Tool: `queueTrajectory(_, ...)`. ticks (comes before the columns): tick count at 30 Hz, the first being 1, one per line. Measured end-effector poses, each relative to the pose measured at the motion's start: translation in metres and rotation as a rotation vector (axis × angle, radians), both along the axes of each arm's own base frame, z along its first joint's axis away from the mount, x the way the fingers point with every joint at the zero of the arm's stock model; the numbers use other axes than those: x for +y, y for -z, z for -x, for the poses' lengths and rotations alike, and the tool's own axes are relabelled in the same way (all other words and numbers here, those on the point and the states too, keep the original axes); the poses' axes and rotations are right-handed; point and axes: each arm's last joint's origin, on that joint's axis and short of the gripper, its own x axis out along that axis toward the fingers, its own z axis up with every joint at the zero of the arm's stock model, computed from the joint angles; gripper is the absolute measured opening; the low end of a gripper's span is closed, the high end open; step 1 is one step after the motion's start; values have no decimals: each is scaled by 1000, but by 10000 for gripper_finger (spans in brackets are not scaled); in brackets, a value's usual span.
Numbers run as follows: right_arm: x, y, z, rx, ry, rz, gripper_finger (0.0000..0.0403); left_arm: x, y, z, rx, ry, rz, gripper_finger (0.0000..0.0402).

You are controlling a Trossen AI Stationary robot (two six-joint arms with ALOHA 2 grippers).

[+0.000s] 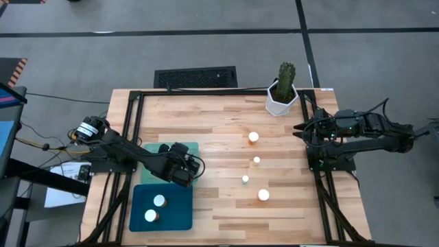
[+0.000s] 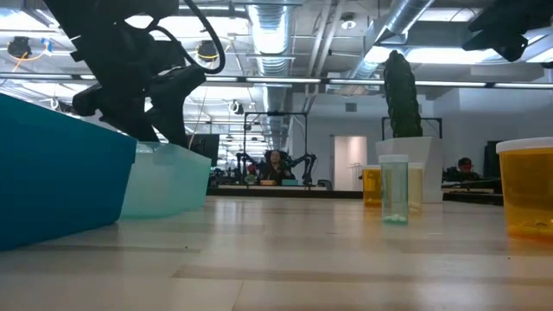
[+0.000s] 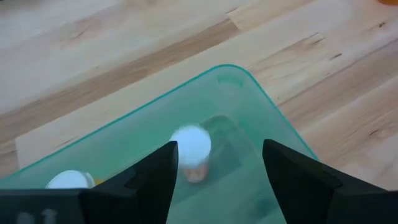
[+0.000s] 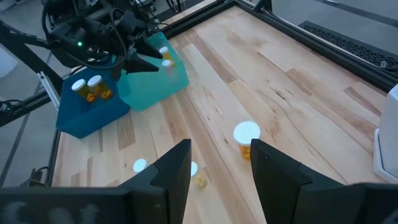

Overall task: Pick and place medicine bottles into bin by pill shape (circle, oval)
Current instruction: Put the small pink pill bottle into the green bin, then put the small green pill bottle into the green bin

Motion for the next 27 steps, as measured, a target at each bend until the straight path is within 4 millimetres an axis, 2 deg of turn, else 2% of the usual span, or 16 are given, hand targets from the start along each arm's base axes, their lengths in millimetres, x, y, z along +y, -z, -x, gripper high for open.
queueTrajectory(18, 0, 0, 0, 1, -3, 6, 175, -2, 0, 0, 10, 8, 25, 229)
queueTrajectory(27, 0, 0, 0, 1, -3, 6, 175, -5, -20, -6, 48, 45, -8, 229)
